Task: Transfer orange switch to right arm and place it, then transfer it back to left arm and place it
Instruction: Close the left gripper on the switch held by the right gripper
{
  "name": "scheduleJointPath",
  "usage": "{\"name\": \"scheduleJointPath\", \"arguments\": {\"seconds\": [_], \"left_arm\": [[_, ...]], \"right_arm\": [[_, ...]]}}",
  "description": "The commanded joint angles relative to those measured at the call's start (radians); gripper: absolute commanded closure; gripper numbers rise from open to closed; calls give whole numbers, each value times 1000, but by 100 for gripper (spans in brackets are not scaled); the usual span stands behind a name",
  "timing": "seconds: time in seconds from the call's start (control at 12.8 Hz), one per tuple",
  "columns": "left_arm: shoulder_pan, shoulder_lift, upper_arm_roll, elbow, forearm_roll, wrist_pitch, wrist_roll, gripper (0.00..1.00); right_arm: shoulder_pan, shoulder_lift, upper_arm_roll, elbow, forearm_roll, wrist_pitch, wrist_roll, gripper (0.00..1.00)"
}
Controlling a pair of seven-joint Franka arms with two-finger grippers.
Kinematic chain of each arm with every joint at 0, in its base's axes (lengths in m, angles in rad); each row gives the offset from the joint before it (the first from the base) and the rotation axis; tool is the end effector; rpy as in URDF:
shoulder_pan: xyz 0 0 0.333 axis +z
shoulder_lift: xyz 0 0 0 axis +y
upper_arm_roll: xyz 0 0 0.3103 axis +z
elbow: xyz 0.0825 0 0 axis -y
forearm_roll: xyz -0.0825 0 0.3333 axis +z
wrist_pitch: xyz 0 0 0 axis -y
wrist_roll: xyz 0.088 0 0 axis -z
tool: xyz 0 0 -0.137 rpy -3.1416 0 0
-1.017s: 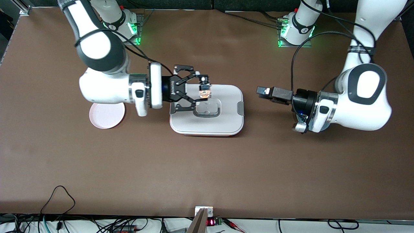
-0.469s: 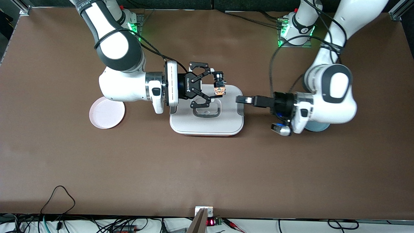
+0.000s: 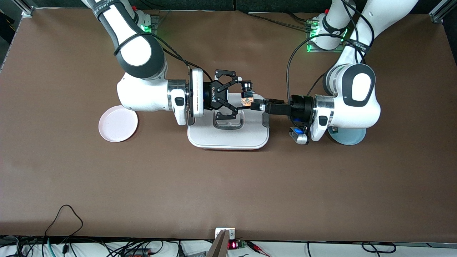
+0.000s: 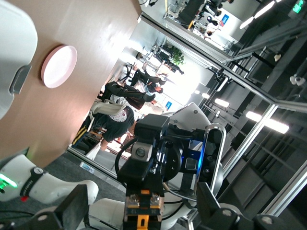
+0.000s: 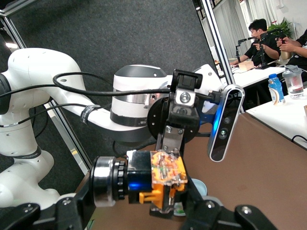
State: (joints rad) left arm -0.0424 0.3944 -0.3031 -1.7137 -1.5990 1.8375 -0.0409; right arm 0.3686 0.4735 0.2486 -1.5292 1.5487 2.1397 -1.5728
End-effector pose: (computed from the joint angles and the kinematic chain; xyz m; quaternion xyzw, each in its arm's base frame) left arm 0.5647 -0.2906 0.4508 0.6837 0.1751 -0.2293 0.6703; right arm 0.5382 0.4262 0.4591 -0.6130 -0.4409 -0.3393 0.5610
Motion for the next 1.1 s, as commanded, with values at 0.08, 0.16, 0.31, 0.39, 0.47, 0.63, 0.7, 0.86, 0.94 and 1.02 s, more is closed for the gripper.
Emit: {"name": "scheduleJointPath", "arguments": {"seconds": [0.08, 0.16, 0.31, 0.39, 0.47, 0.63, 0.7, 0.86, 0.94, 1.02], "left_arm": [[3, -46, -4, -32, -13, 9, -76, 11], [3, -46, -4, -32, -13, 9, -83, 16], [3, -46, -4, -29, -13, 9, -91, 36], [3, -46, -4, -29, -12, 11, -91, 45], [1, -48, -4, -29, -12, 12, -90, 51], [1, -48, -5, -29, -10, 11, -91, 77], [1, -46, -5, -29, -10, 11, -91, 90], [1, -46, -5, -29, -9, 9, -90, 100], [3, -46, -5, -29, -9, 9, -88, 100], [3, -46, -5, -29, -9, 9, -85, 100]], "right_arm": [[4, 14, 1, 29, 22, 8, -1, 79], [4, 16, 1, 29, 22, 8, -3, 79], [4, 16, 1, 29, 22, 8, -6, 79], [4, 16, 1, 29, 22, 9, -6, 79], [4, 16, 1, 29, 22, 8, -6, 79], [4, 16, 1, 27, 22, 9, -12, 79], [4, 16, 1, 27, 22, 9, -13, 79], [4, 16, 1, 27, 22, 9, -13, 79], [4, 16, 1, 27, 22, 9, -13, 79], [4, 16, 1, 27, 24, 9, -13, 78]]}}
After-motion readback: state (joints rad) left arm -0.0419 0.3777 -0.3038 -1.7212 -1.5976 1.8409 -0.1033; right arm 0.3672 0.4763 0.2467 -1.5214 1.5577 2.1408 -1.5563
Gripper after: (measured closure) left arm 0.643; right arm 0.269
